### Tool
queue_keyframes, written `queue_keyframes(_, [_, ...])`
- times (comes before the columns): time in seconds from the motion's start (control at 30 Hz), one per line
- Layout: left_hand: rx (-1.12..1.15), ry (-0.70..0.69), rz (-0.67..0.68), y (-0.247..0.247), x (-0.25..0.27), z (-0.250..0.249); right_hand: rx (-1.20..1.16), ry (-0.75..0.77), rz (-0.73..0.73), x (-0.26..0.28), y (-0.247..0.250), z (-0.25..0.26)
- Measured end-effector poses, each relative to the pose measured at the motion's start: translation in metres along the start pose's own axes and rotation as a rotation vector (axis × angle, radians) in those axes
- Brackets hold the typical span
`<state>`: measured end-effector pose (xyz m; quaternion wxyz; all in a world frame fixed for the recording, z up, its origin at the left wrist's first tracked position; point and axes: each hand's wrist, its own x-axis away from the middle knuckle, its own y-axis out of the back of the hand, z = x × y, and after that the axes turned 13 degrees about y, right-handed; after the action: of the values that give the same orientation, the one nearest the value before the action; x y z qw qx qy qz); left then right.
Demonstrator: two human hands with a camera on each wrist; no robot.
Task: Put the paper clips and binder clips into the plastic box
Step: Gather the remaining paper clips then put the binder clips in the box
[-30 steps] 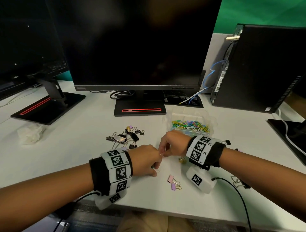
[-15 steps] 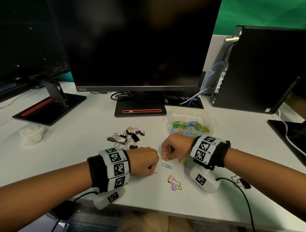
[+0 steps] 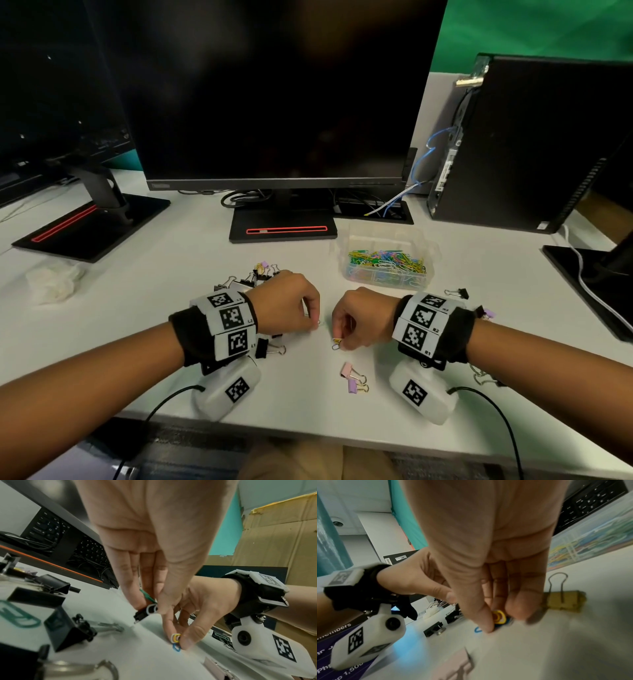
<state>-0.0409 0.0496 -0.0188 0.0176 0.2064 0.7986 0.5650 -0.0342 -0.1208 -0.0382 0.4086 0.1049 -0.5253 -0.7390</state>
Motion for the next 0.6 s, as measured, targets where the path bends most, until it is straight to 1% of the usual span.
queue_keyframes(0.13, [0.025, 0.047, -0.036, 0.003, 0.001, -0.001, 0.02, -0.029, 0.056, 0.0, -0.001, 0.001])
queue_keyframes(0.23, [0.051, 0.061, -0.047, 0.003, 0.001, 0.0, 0.015, -0.023, 0.081, 0.001, -0.003, 0.0])
queue_keyframes(0.5, [0.125, 0.097, -0.084, 0.002, -0.001, 0.003, -0.062, 0.02, 0.03, 0.009, -0.003, -0.006])
queue_keyframes(0.6, [0.14, 0.112, -0.1, 0.003, -0.004, 0.003, -0.064, 0.021, -0.011, 0.013, 0.003, -0.009])
